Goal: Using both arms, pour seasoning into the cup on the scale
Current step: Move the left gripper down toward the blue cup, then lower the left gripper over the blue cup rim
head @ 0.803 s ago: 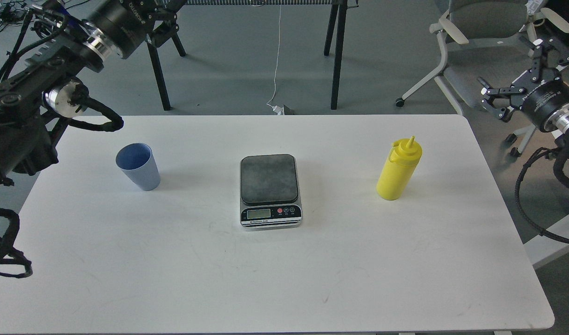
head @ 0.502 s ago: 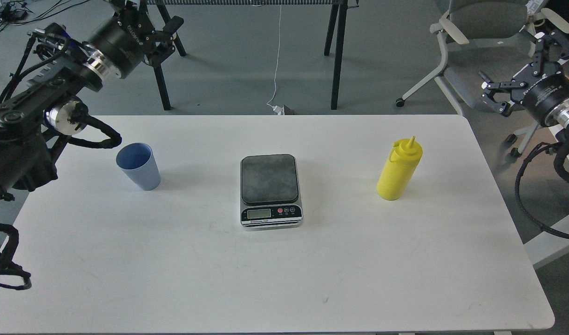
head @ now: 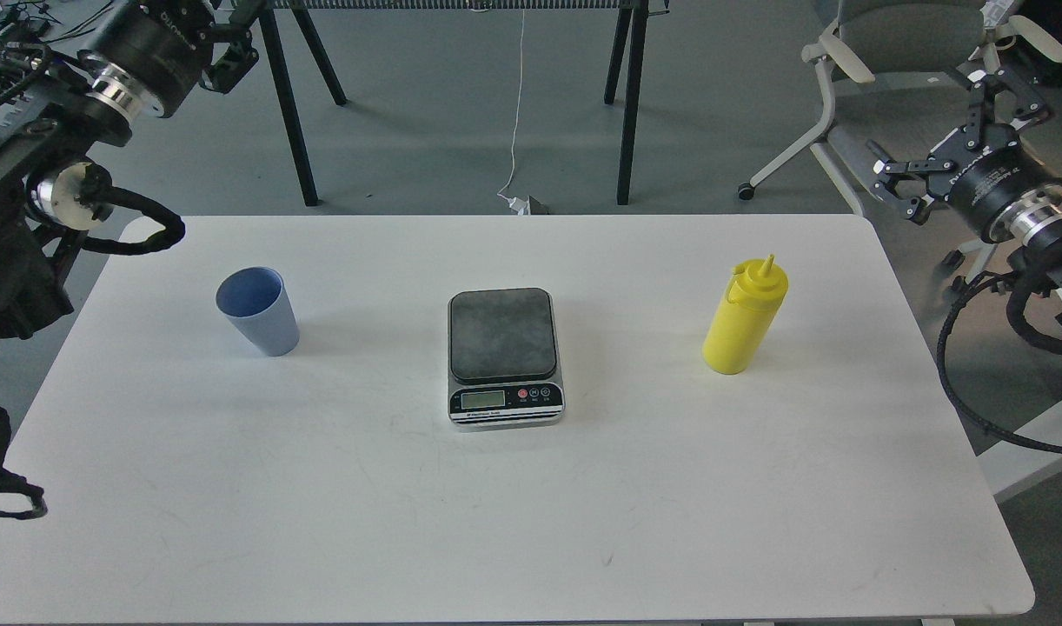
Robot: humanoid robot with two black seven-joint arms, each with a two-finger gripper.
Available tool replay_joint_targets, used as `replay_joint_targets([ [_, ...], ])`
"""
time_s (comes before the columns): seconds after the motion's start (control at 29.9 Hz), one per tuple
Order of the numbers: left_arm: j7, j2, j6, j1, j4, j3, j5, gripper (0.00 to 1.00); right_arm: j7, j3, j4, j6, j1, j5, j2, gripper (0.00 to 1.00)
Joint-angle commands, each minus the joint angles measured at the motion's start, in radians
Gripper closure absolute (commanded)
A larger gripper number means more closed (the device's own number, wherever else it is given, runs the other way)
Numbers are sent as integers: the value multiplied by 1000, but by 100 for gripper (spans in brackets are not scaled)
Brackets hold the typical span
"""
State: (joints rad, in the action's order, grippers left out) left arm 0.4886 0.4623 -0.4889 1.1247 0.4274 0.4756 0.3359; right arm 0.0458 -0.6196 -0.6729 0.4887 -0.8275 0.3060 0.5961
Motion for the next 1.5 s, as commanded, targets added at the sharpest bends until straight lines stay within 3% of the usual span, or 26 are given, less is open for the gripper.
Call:
replay_joint_targets([
  [0.0,0,45,0,32,1,0,98,0,0,0,-1,0,1,-1,-16,1],
  [0.3,0,52,0,78,19,-44,571,0,0,-5,-1,0,-2,-2,-19,1],
  [0.5,0,53,0,156,123,-190,977,0,0,-5,-4,0,-2,-2,-18,1],
  [0.87,0,58,0,205,298,-442,1337,0,0,-9,-20,0,-2,-4,-16,1],
  [1.2,0,62,36,208,277,-718,1439,1,0,-12,-42,0,7,-4,-4,1],
  [1.47,0,61,93,207,188,-755,1540,1,0,-12,-45,0,13,-4,-4,1],
])
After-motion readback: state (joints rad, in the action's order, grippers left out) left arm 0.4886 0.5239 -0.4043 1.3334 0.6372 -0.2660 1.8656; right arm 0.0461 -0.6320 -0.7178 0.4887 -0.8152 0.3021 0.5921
